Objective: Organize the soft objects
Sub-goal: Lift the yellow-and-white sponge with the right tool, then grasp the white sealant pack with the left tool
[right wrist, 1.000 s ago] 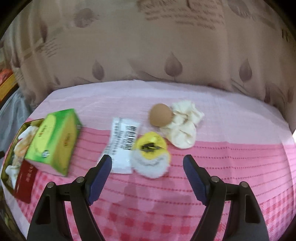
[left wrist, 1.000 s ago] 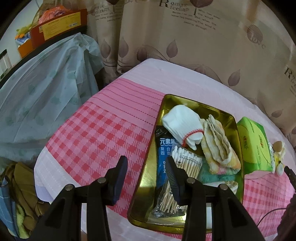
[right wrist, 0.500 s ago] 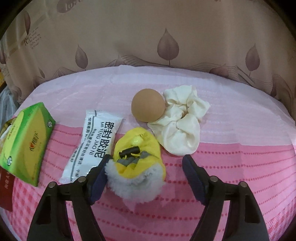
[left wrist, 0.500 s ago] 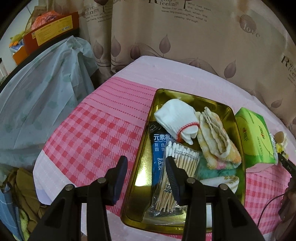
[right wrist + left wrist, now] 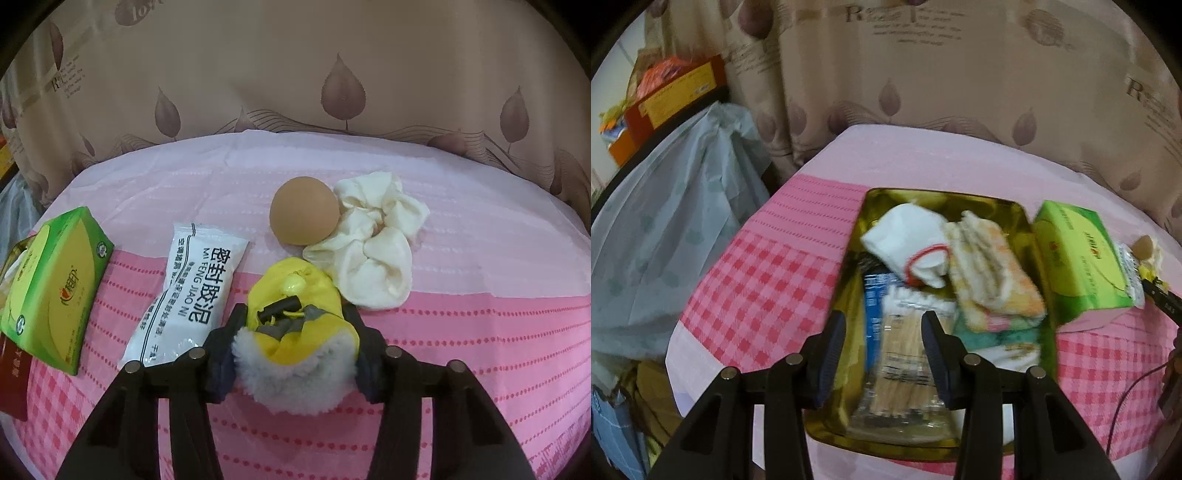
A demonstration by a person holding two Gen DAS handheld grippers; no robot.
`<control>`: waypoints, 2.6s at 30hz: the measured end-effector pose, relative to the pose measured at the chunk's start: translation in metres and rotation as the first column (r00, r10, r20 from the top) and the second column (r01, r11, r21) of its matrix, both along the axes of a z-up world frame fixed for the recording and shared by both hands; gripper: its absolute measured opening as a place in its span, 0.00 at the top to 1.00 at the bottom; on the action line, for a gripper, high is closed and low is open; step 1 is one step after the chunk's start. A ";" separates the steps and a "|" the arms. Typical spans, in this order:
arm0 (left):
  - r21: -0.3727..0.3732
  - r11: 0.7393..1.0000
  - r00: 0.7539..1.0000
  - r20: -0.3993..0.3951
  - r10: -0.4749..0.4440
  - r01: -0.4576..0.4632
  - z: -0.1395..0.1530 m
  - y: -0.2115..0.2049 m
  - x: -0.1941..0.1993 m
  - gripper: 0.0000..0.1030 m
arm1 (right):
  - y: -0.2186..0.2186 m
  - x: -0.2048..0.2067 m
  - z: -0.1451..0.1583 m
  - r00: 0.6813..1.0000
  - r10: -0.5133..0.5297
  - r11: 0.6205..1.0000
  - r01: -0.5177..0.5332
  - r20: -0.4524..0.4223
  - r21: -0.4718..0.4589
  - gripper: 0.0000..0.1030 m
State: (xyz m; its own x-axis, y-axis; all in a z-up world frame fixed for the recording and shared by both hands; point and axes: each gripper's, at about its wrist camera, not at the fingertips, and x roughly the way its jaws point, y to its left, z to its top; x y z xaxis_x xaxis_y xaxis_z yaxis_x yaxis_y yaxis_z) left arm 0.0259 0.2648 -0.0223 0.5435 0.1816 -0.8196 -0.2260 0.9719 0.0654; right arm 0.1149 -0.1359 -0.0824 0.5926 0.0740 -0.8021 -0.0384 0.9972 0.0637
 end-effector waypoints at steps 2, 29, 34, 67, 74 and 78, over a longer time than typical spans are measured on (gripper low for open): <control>0.000 1.000 1.000 0.000 -0.026 0.026 0.002 -0.013 0.000 0.58 | -0.002 -0.005 0.000 1.000 0.001 1.000 -0.001 0.002 0.000 0.56; -0.071 0.892 0.894 -0.009 -0.448 0.446 0.008 -0.246 0.037 0.55 | -0.078 -0.080 0.004 0.997 -0.081 0.994 0.081 0.003 -0.067 0.56; -0.092 0.874 0.877 -0.027 -0.480 0.476 -0.002 -0.275 0.052 0.55 | -0.086 -0.083 0.004 0.996 -0.088 0.995 0.088 0.003 -0.049 0.56; -0.130 0.906 0.902 -0.107 -0.417 0.404 -0.077 -0.325 0.145 0.45 | -0.094 -0.088 0.004 0.997 -0.082 0.996 0.082 0.005 0.019 0.50; -0.131 0.897 0.893 -0.111 -0.435 0.421 -0.072 -0.317 0.132 0.48 | -0.094 -0.088 0.004 0.997 -0.081 0.997 0.081 0.004 0.018 0.50; -0.141 0.889 0.886 -0.108 -0.451 0.436 -0.070 -0.319 0.124 0.48 | -0.094 -0.088 0.004 0.997 -0.081 0.997 0.080 0.004 0.018 0.50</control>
